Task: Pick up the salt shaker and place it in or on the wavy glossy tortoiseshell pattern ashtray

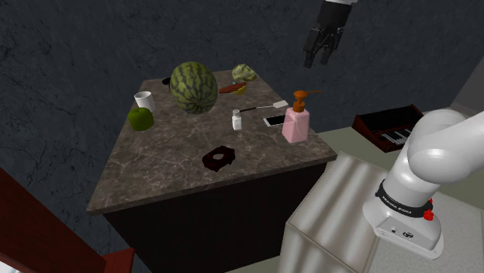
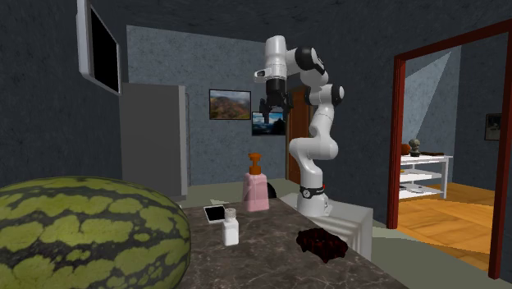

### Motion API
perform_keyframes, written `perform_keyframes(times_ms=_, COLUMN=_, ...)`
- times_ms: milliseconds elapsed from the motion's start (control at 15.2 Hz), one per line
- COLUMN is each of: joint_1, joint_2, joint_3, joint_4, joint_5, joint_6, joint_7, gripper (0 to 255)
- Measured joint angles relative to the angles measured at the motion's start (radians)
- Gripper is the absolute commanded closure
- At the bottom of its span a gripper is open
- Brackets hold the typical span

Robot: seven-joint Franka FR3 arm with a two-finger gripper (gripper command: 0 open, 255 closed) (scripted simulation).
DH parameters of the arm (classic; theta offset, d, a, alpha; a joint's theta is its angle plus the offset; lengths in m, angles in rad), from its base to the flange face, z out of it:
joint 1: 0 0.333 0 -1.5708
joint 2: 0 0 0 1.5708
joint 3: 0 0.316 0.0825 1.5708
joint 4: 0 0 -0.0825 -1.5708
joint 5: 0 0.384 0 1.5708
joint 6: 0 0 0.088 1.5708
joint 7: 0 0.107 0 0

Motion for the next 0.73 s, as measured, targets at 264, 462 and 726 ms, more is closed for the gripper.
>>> perform_keyframes(times_ms=264, joint_1=0.0, joint_2=0.049, joint_3=0.009, joint_4=-0.019, joint_5=0.012, joint_6=0.069, joint_7=0.021, gripper=0)
perform_keyframes(times_ms=462, joint_1=0.001, joint_2=0.13, joint_3=0.02, joint_4=-0.029, joint_5=0.029, joint_6=0.164, joint_7=0.048, gripper=0)
perform_keyframes(times_ms=726, joint_1=0.006, joint_2=0.239, joint_3=0.041, joint_4=-0.034, joint_5=0.054, joint_6=0.283, joint_7=0.094, gripper=0)
